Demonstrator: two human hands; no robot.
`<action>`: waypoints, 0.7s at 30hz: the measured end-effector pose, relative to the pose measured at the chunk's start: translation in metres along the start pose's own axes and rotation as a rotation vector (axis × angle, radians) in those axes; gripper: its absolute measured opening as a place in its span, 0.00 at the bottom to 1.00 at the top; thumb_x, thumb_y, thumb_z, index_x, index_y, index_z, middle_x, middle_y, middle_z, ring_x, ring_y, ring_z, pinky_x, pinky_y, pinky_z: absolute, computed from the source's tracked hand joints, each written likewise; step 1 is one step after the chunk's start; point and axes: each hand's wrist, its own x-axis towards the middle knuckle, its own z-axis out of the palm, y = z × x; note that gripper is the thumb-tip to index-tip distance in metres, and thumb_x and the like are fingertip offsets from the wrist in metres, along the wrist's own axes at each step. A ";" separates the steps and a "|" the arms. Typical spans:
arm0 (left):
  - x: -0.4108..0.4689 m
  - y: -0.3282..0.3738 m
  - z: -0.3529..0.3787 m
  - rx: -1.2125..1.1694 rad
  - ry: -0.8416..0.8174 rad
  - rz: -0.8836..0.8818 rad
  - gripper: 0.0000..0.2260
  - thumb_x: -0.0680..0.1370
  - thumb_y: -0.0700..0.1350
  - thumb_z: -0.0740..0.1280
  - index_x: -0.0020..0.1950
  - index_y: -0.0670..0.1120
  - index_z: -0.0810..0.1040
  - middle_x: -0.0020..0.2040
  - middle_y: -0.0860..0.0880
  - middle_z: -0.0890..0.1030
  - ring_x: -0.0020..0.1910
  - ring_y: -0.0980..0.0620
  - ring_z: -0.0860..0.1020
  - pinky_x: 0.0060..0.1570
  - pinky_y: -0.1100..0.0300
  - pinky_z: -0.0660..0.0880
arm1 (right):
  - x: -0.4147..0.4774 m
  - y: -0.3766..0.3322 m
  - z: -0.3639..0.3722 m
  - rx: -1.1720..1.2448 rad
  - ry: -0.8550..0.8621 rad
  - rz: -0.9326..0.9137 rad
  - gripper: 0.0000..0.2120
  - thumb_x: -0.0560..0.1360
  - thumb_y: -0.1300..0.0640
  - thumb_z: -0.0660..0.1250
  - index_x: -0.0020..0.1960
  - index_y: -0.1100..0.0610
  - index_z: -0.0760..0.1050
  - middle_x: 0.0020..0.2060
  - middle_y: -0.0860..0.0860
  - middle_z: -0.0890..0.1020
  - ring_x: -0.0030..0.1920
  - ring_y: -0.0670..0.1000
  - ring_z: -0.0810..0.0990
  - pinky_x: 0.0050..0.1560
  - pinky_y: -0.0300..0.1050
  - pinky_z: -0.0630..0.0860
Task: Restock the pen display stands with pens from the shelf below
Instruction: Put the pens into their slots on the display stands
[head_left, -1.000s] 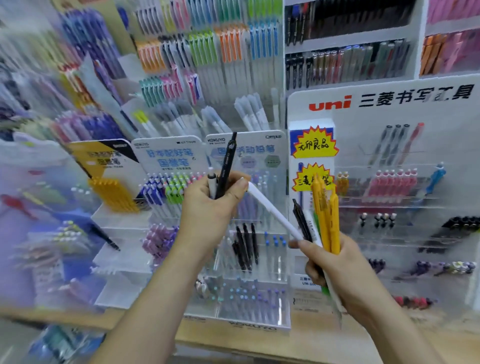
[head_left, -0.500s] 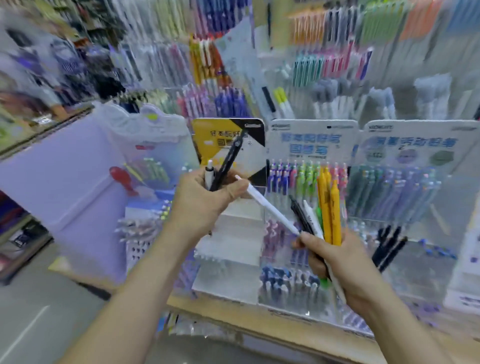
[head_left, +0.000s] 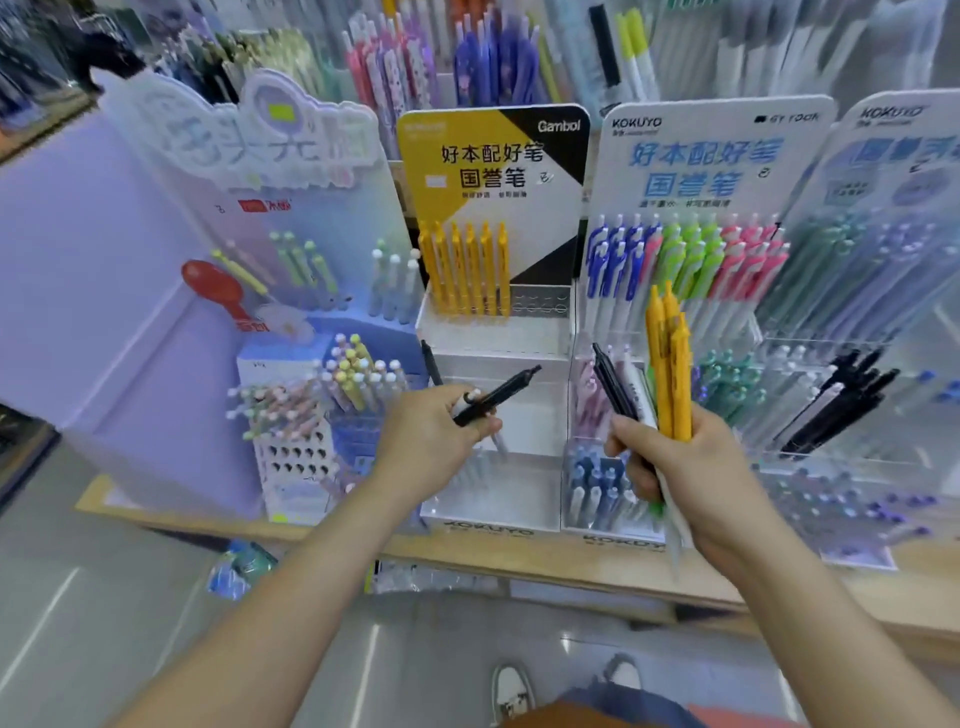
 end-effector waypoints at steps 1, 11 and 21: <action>0.001 -0.006 0.006 0.020 -0.011 0.000 0.06 0.71 0.45 0.76 0.38 0.54 0.81 0.35 0.51 0.82 0.36 0.52 0.79 0.35 0.58 0.72 | -0.001 0.005 0.001 0.014 0.008 0.018 0.06 0.77 0.63 0.68 0.45 0.65 0.72 0.29 0.53 0.78 0.24 0.49 0.66 0.25 0.40 0.65; 0.011 -0.026 0.019 0.241 -0.082 0.103 0.05 0.72 0.50 0.74 0.46 0.51 0.83 0.26 0.56 0.70 0.30 0.53 0.71 0.27 0.65 0.62 | -0.012 0.033 0.005 0.040 0.068 0.103 0.08 0.77 0.63 0.68 0.41 0.62 0.70 0.26 0.52 0.75 0.24 0.50 0.66 0.26 0.43 0.63; 0.014 -0.044 0.012 0.272 -0.089 0.151 0.06 0.71 0.49 0.75 0.44 0.49 0.83 0.22 0.57 0.67 0.26 0.57 0.68 0.28 0.65 0.62 | -0.016 0.038 0.007 0.074 0.036 0.118 0.09 0.77 0.63 0.68 0.40 0.62 0.70 0.26 0.52 0.73 0.25 0.50 0.67 0.27 0.42 0.65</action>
